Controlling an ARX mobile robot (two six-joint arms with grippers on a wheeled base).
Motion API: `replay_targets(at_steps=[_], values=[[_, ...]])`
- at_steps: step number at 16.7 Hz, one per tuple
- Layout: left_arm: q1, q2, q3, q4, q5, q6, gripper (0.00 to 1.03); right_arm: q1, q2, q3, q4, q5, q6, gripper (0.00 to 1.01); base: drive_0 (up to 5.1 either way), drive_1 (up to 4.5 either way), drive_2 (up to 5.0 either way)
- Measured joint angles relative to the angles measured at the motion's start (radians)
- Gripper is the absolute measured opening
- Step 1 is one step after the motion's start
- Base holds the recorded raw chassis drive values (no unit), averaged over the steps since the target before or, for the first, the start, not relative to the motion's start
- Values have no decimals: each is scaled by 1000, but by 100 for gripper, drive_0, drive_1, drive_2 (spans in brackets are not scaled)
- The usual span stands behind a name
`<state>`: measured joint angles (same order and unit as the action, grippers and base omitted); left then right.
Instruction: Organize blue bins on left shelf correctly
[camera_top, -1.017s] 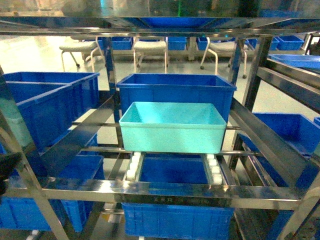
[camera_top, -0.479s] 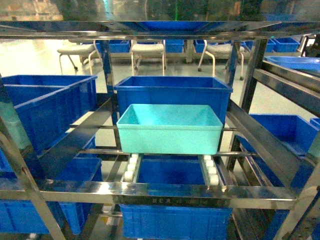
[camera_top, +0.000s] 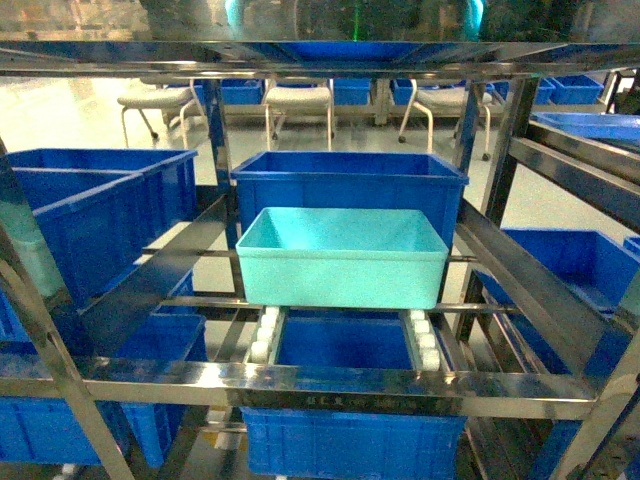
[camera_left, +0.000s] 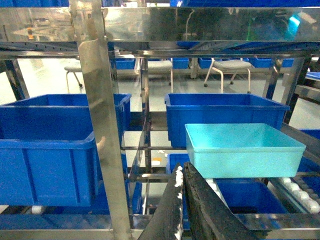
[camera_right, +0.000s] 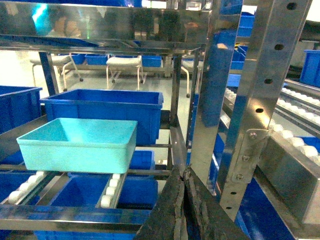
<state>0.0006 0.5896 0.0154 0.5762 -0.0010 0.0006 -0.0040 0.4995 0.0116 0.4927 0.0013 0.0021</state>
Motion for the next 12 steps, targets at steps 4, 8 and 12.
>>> replay_targets(at_steps=[4,8,12], values=[[0,-180,0,-169,0,0,2,0,-166,0,-158,0,0,2,0,0,0],[0,-254,0,-237,0,0,2,0,-229,0,-220,0,0,2,0,0,0],[0,-340,-1,-325,0,0,2,0,-299,0,-290,0,0,2,0,0,0]])
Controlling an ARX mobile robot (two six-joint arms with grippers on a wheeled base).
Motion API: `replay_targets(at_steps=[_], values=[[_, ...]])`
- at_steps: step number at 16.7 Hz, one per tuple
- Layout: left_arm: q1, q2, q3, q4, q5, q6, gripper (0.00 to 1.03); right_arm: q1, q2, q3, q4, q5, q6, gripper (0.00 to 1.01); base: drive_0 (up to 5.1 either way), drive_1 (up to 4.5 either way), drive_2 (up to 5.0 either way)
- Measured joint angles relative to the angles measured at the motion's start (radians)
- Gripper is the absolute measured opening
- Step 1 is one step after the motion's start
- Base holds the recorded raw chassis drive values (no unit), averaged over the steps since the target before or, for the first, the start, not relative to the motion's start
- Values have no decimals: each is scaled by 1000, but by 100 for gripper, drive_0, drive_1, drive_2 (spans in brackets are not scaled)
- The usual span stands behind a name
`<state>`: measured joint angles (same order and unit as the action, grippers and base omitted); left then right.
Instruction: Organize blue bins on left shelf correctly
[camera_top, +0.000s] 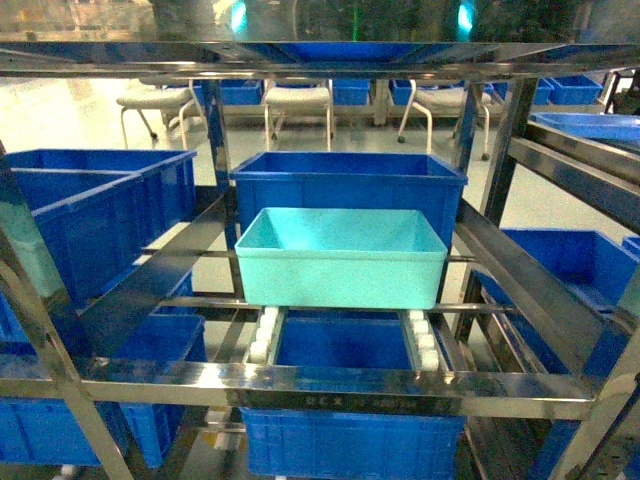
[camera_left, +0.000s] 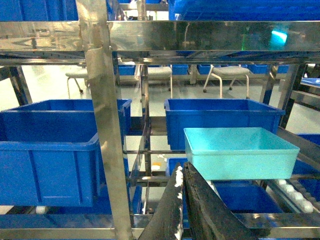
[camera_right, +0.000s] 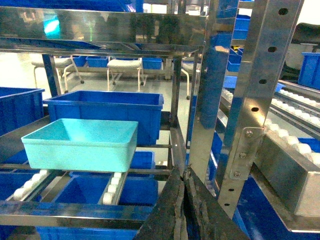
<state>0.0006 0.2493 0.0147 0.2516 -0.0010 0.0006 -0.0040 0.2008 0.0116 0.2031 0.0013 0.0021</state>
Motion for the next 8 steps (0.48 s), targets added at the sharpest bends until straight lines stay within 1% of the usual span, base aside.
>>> replay_targets(at_steps=[2,3,4,5,6,7,8], values=[[0,-43,0,-44,0,0,2,0,-35,0,-40,0,0,2,0,0,0],[0,-60,0,-60,0,0,2,0,-136,2,-191,0,0,2,0,0,0],[0,-80,0,-83,-1,0,2,4,-197,4,-189,-1,0,2,0,0,0],[0,-211,1,-262,1,0,2,4,-196,2,-211,-1,0,2,0,0,0],[0,-238,4,-246,-1,0,2,4,-196,2,-207,-3,0,2,0,0,0],[0,-239,0,-261,0,0,2,4,-196,2,-207,-2,0,2,0,0,0],[0,-239,0,-251,1,0,2,4,-196,2,-208,-2,0,2,0,0,0]])
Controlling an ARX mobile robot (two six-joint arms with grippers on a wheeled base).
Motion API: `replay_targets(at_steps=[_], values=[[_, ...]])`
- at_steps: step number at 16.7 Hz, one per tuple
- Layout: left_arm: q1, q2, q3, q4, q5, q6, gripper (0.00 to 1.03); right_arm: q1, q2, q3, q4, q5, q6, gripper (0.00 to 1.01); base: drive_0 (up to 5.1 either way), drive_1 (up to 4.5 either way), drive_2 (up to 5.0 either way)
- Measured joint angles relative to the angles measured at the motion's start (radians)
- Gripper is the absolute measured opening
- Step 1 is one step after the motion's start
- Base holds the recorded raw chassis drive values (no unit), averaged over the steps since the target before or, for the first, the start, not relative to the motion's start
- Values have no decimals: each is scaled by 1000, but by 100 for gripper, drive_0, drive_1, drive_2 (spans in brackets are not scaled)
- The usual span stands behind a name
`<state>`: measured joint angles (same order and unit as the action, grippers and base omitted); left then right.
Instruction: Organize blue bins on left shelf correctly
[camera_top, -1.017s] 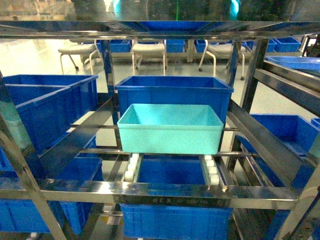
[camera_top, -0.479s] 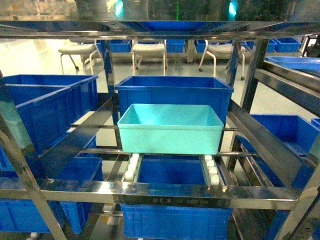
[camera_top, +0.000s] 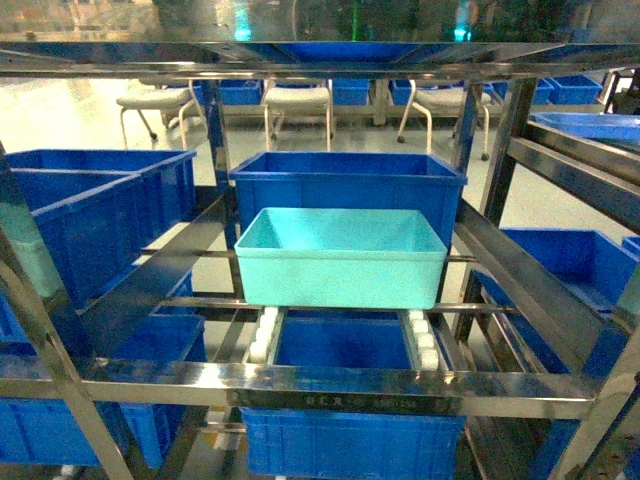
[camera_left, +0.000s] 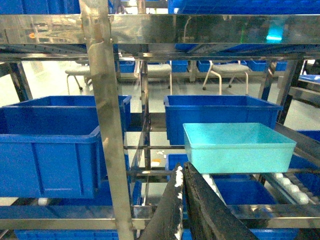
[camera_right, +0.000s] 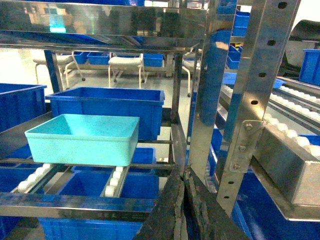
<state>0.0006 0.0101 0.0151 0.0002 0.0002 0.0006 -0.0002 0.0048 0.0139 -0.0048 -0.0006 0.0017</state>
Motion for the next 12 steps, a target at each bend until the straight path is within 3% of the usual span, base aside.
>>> replay_targets(at_steps=[4,6,11,12], values=[[0,0,0,-5,-1,-1,2,0,0,0,0,0,0,2,0,0,0],[0,0,0,-5,-1,0,30,0,0,0,0,0,-1,29,0,0,0],[0,0,0,-5,-1,0,49,0,0,0,0,0,-1,48,0,0,0],[0,0,0,-5,-1,0,60,0,0,0,0,0,-1,59,0,0,0]])
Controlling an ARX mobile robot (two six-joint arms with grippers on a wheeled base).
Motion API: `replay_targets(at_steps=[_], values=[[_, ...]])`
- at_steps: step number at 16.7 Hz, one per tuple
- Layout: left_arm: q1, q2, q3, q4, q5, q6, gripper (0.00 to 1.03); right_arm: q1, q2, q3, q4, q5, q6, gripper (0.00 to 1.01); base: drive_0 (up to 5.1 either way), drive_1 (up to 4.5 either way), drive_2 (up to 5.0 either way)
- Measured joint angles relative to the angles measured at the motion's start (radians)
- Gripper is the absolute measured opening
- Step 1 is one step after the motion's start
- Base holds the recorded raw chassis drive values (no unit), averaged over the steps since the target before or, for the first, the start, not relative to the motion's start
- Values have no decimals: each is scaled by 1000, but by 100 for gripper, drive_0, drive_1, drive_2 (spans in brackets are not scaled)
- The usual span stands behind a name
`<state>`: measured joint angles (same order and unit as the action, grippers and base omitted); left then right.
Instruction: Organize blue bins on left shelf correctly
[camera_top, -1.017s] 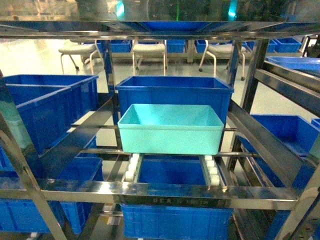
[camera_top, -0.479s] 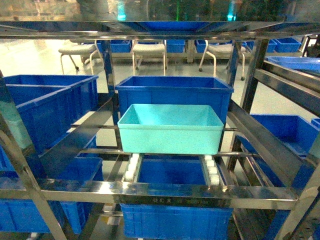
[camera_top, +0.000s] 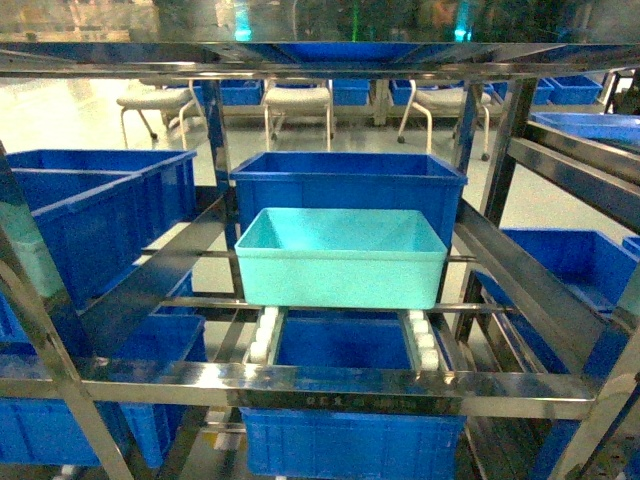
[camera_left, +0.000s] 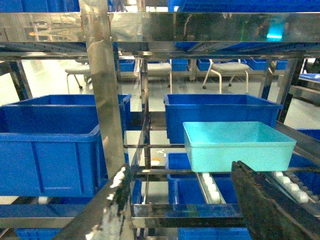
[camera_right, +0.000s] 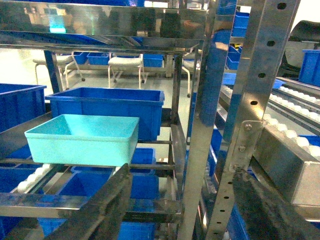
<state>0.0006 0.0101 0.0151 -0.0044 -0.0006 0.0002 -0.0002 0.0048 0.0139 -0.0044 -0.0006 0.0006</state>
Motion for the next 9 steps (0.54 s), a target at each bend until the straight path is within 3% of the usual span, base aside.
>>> replay_targets(at_steps=[4,9], values=[[0,0,0,0,0,0,99,0,0,0,0,0,0,99,0,0,0],[0,0,0,0,0,0,98,0,0,0,0,0,0,98,0,0,0]])
